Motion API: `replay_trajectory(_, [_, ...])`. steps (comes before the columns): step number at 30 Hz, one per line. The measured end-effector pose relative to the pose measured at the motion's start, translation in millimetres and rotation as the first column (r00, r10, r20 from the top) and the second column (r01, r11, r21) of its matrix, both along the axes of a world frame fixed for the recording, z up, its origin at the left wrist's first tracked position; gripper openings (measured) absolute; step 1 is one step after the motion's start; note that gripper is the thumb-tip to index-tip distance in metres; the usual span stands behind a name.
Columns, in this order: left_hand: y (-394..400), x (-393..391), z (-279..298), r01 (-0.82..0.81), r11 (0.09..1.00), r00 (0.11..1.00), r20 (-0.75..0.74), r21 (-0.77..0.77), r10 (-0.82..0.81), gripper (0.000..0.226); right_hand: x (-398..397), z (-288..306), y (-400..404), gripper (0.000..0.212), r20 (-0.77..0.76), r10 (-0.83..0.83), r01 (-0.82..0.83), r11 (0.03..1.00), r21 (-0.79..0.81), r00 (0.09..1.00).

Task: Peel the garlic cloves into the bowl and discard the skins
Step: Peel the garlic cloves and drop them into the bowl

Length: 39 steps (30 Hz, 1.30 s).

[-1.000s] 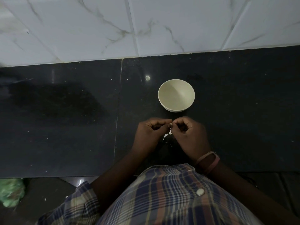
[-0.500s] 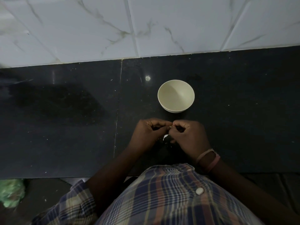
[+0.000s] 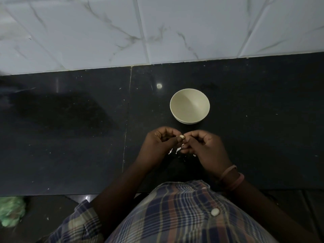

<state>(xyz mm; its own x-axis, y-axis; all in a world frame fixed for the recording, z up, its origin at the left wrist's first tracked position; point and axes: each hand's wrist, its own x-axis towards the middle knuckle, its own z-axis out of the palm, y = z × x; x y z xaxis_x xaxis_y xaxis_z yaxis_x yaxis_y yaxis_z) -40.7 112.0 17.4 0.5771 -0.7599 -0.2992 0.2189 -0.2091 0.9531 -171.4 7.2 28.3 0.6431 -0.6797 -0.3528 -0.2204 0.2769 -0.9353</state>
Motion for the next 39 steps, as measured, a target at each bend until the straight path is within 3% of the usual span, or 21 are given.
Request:
replay_trajectory(12, [-5, -16, 5, -0.064, 0.997, 0.997, -0.034, 0.049, 0.066, 0.013, -6, -3, -7, 0.007, -0.108, 0.061, -0.085, 0.969, -0.233, 0.992])
replay_trajectory(20, [-21, -56, 3, -0.234, 0.97, 0.959, -0.147, 0.065, 0.241, 0.016, -25, -20, -26, 0.006, -0.229, 0.137, -0.227, 0.872, -0.435, 0.964])
replay_trajectory(27, [-20, -74, -3, -0.351, 0.933, 0.863, -0.358, 0.079, 0.356, 0.017, -33, -24, -30, 0.003, -0.173, 0.198, -0.249, 0.898, -0.363, 0.965])
replay_trajectory(39, [-1, -35, -9, -0.247, 0.967, 0.867, -0.432, 0.057, 0.246, 0.033, -7, -25, 0, 0.008, -0.209, 0.067, -0.152, 0.895, -0.419, 0.976])
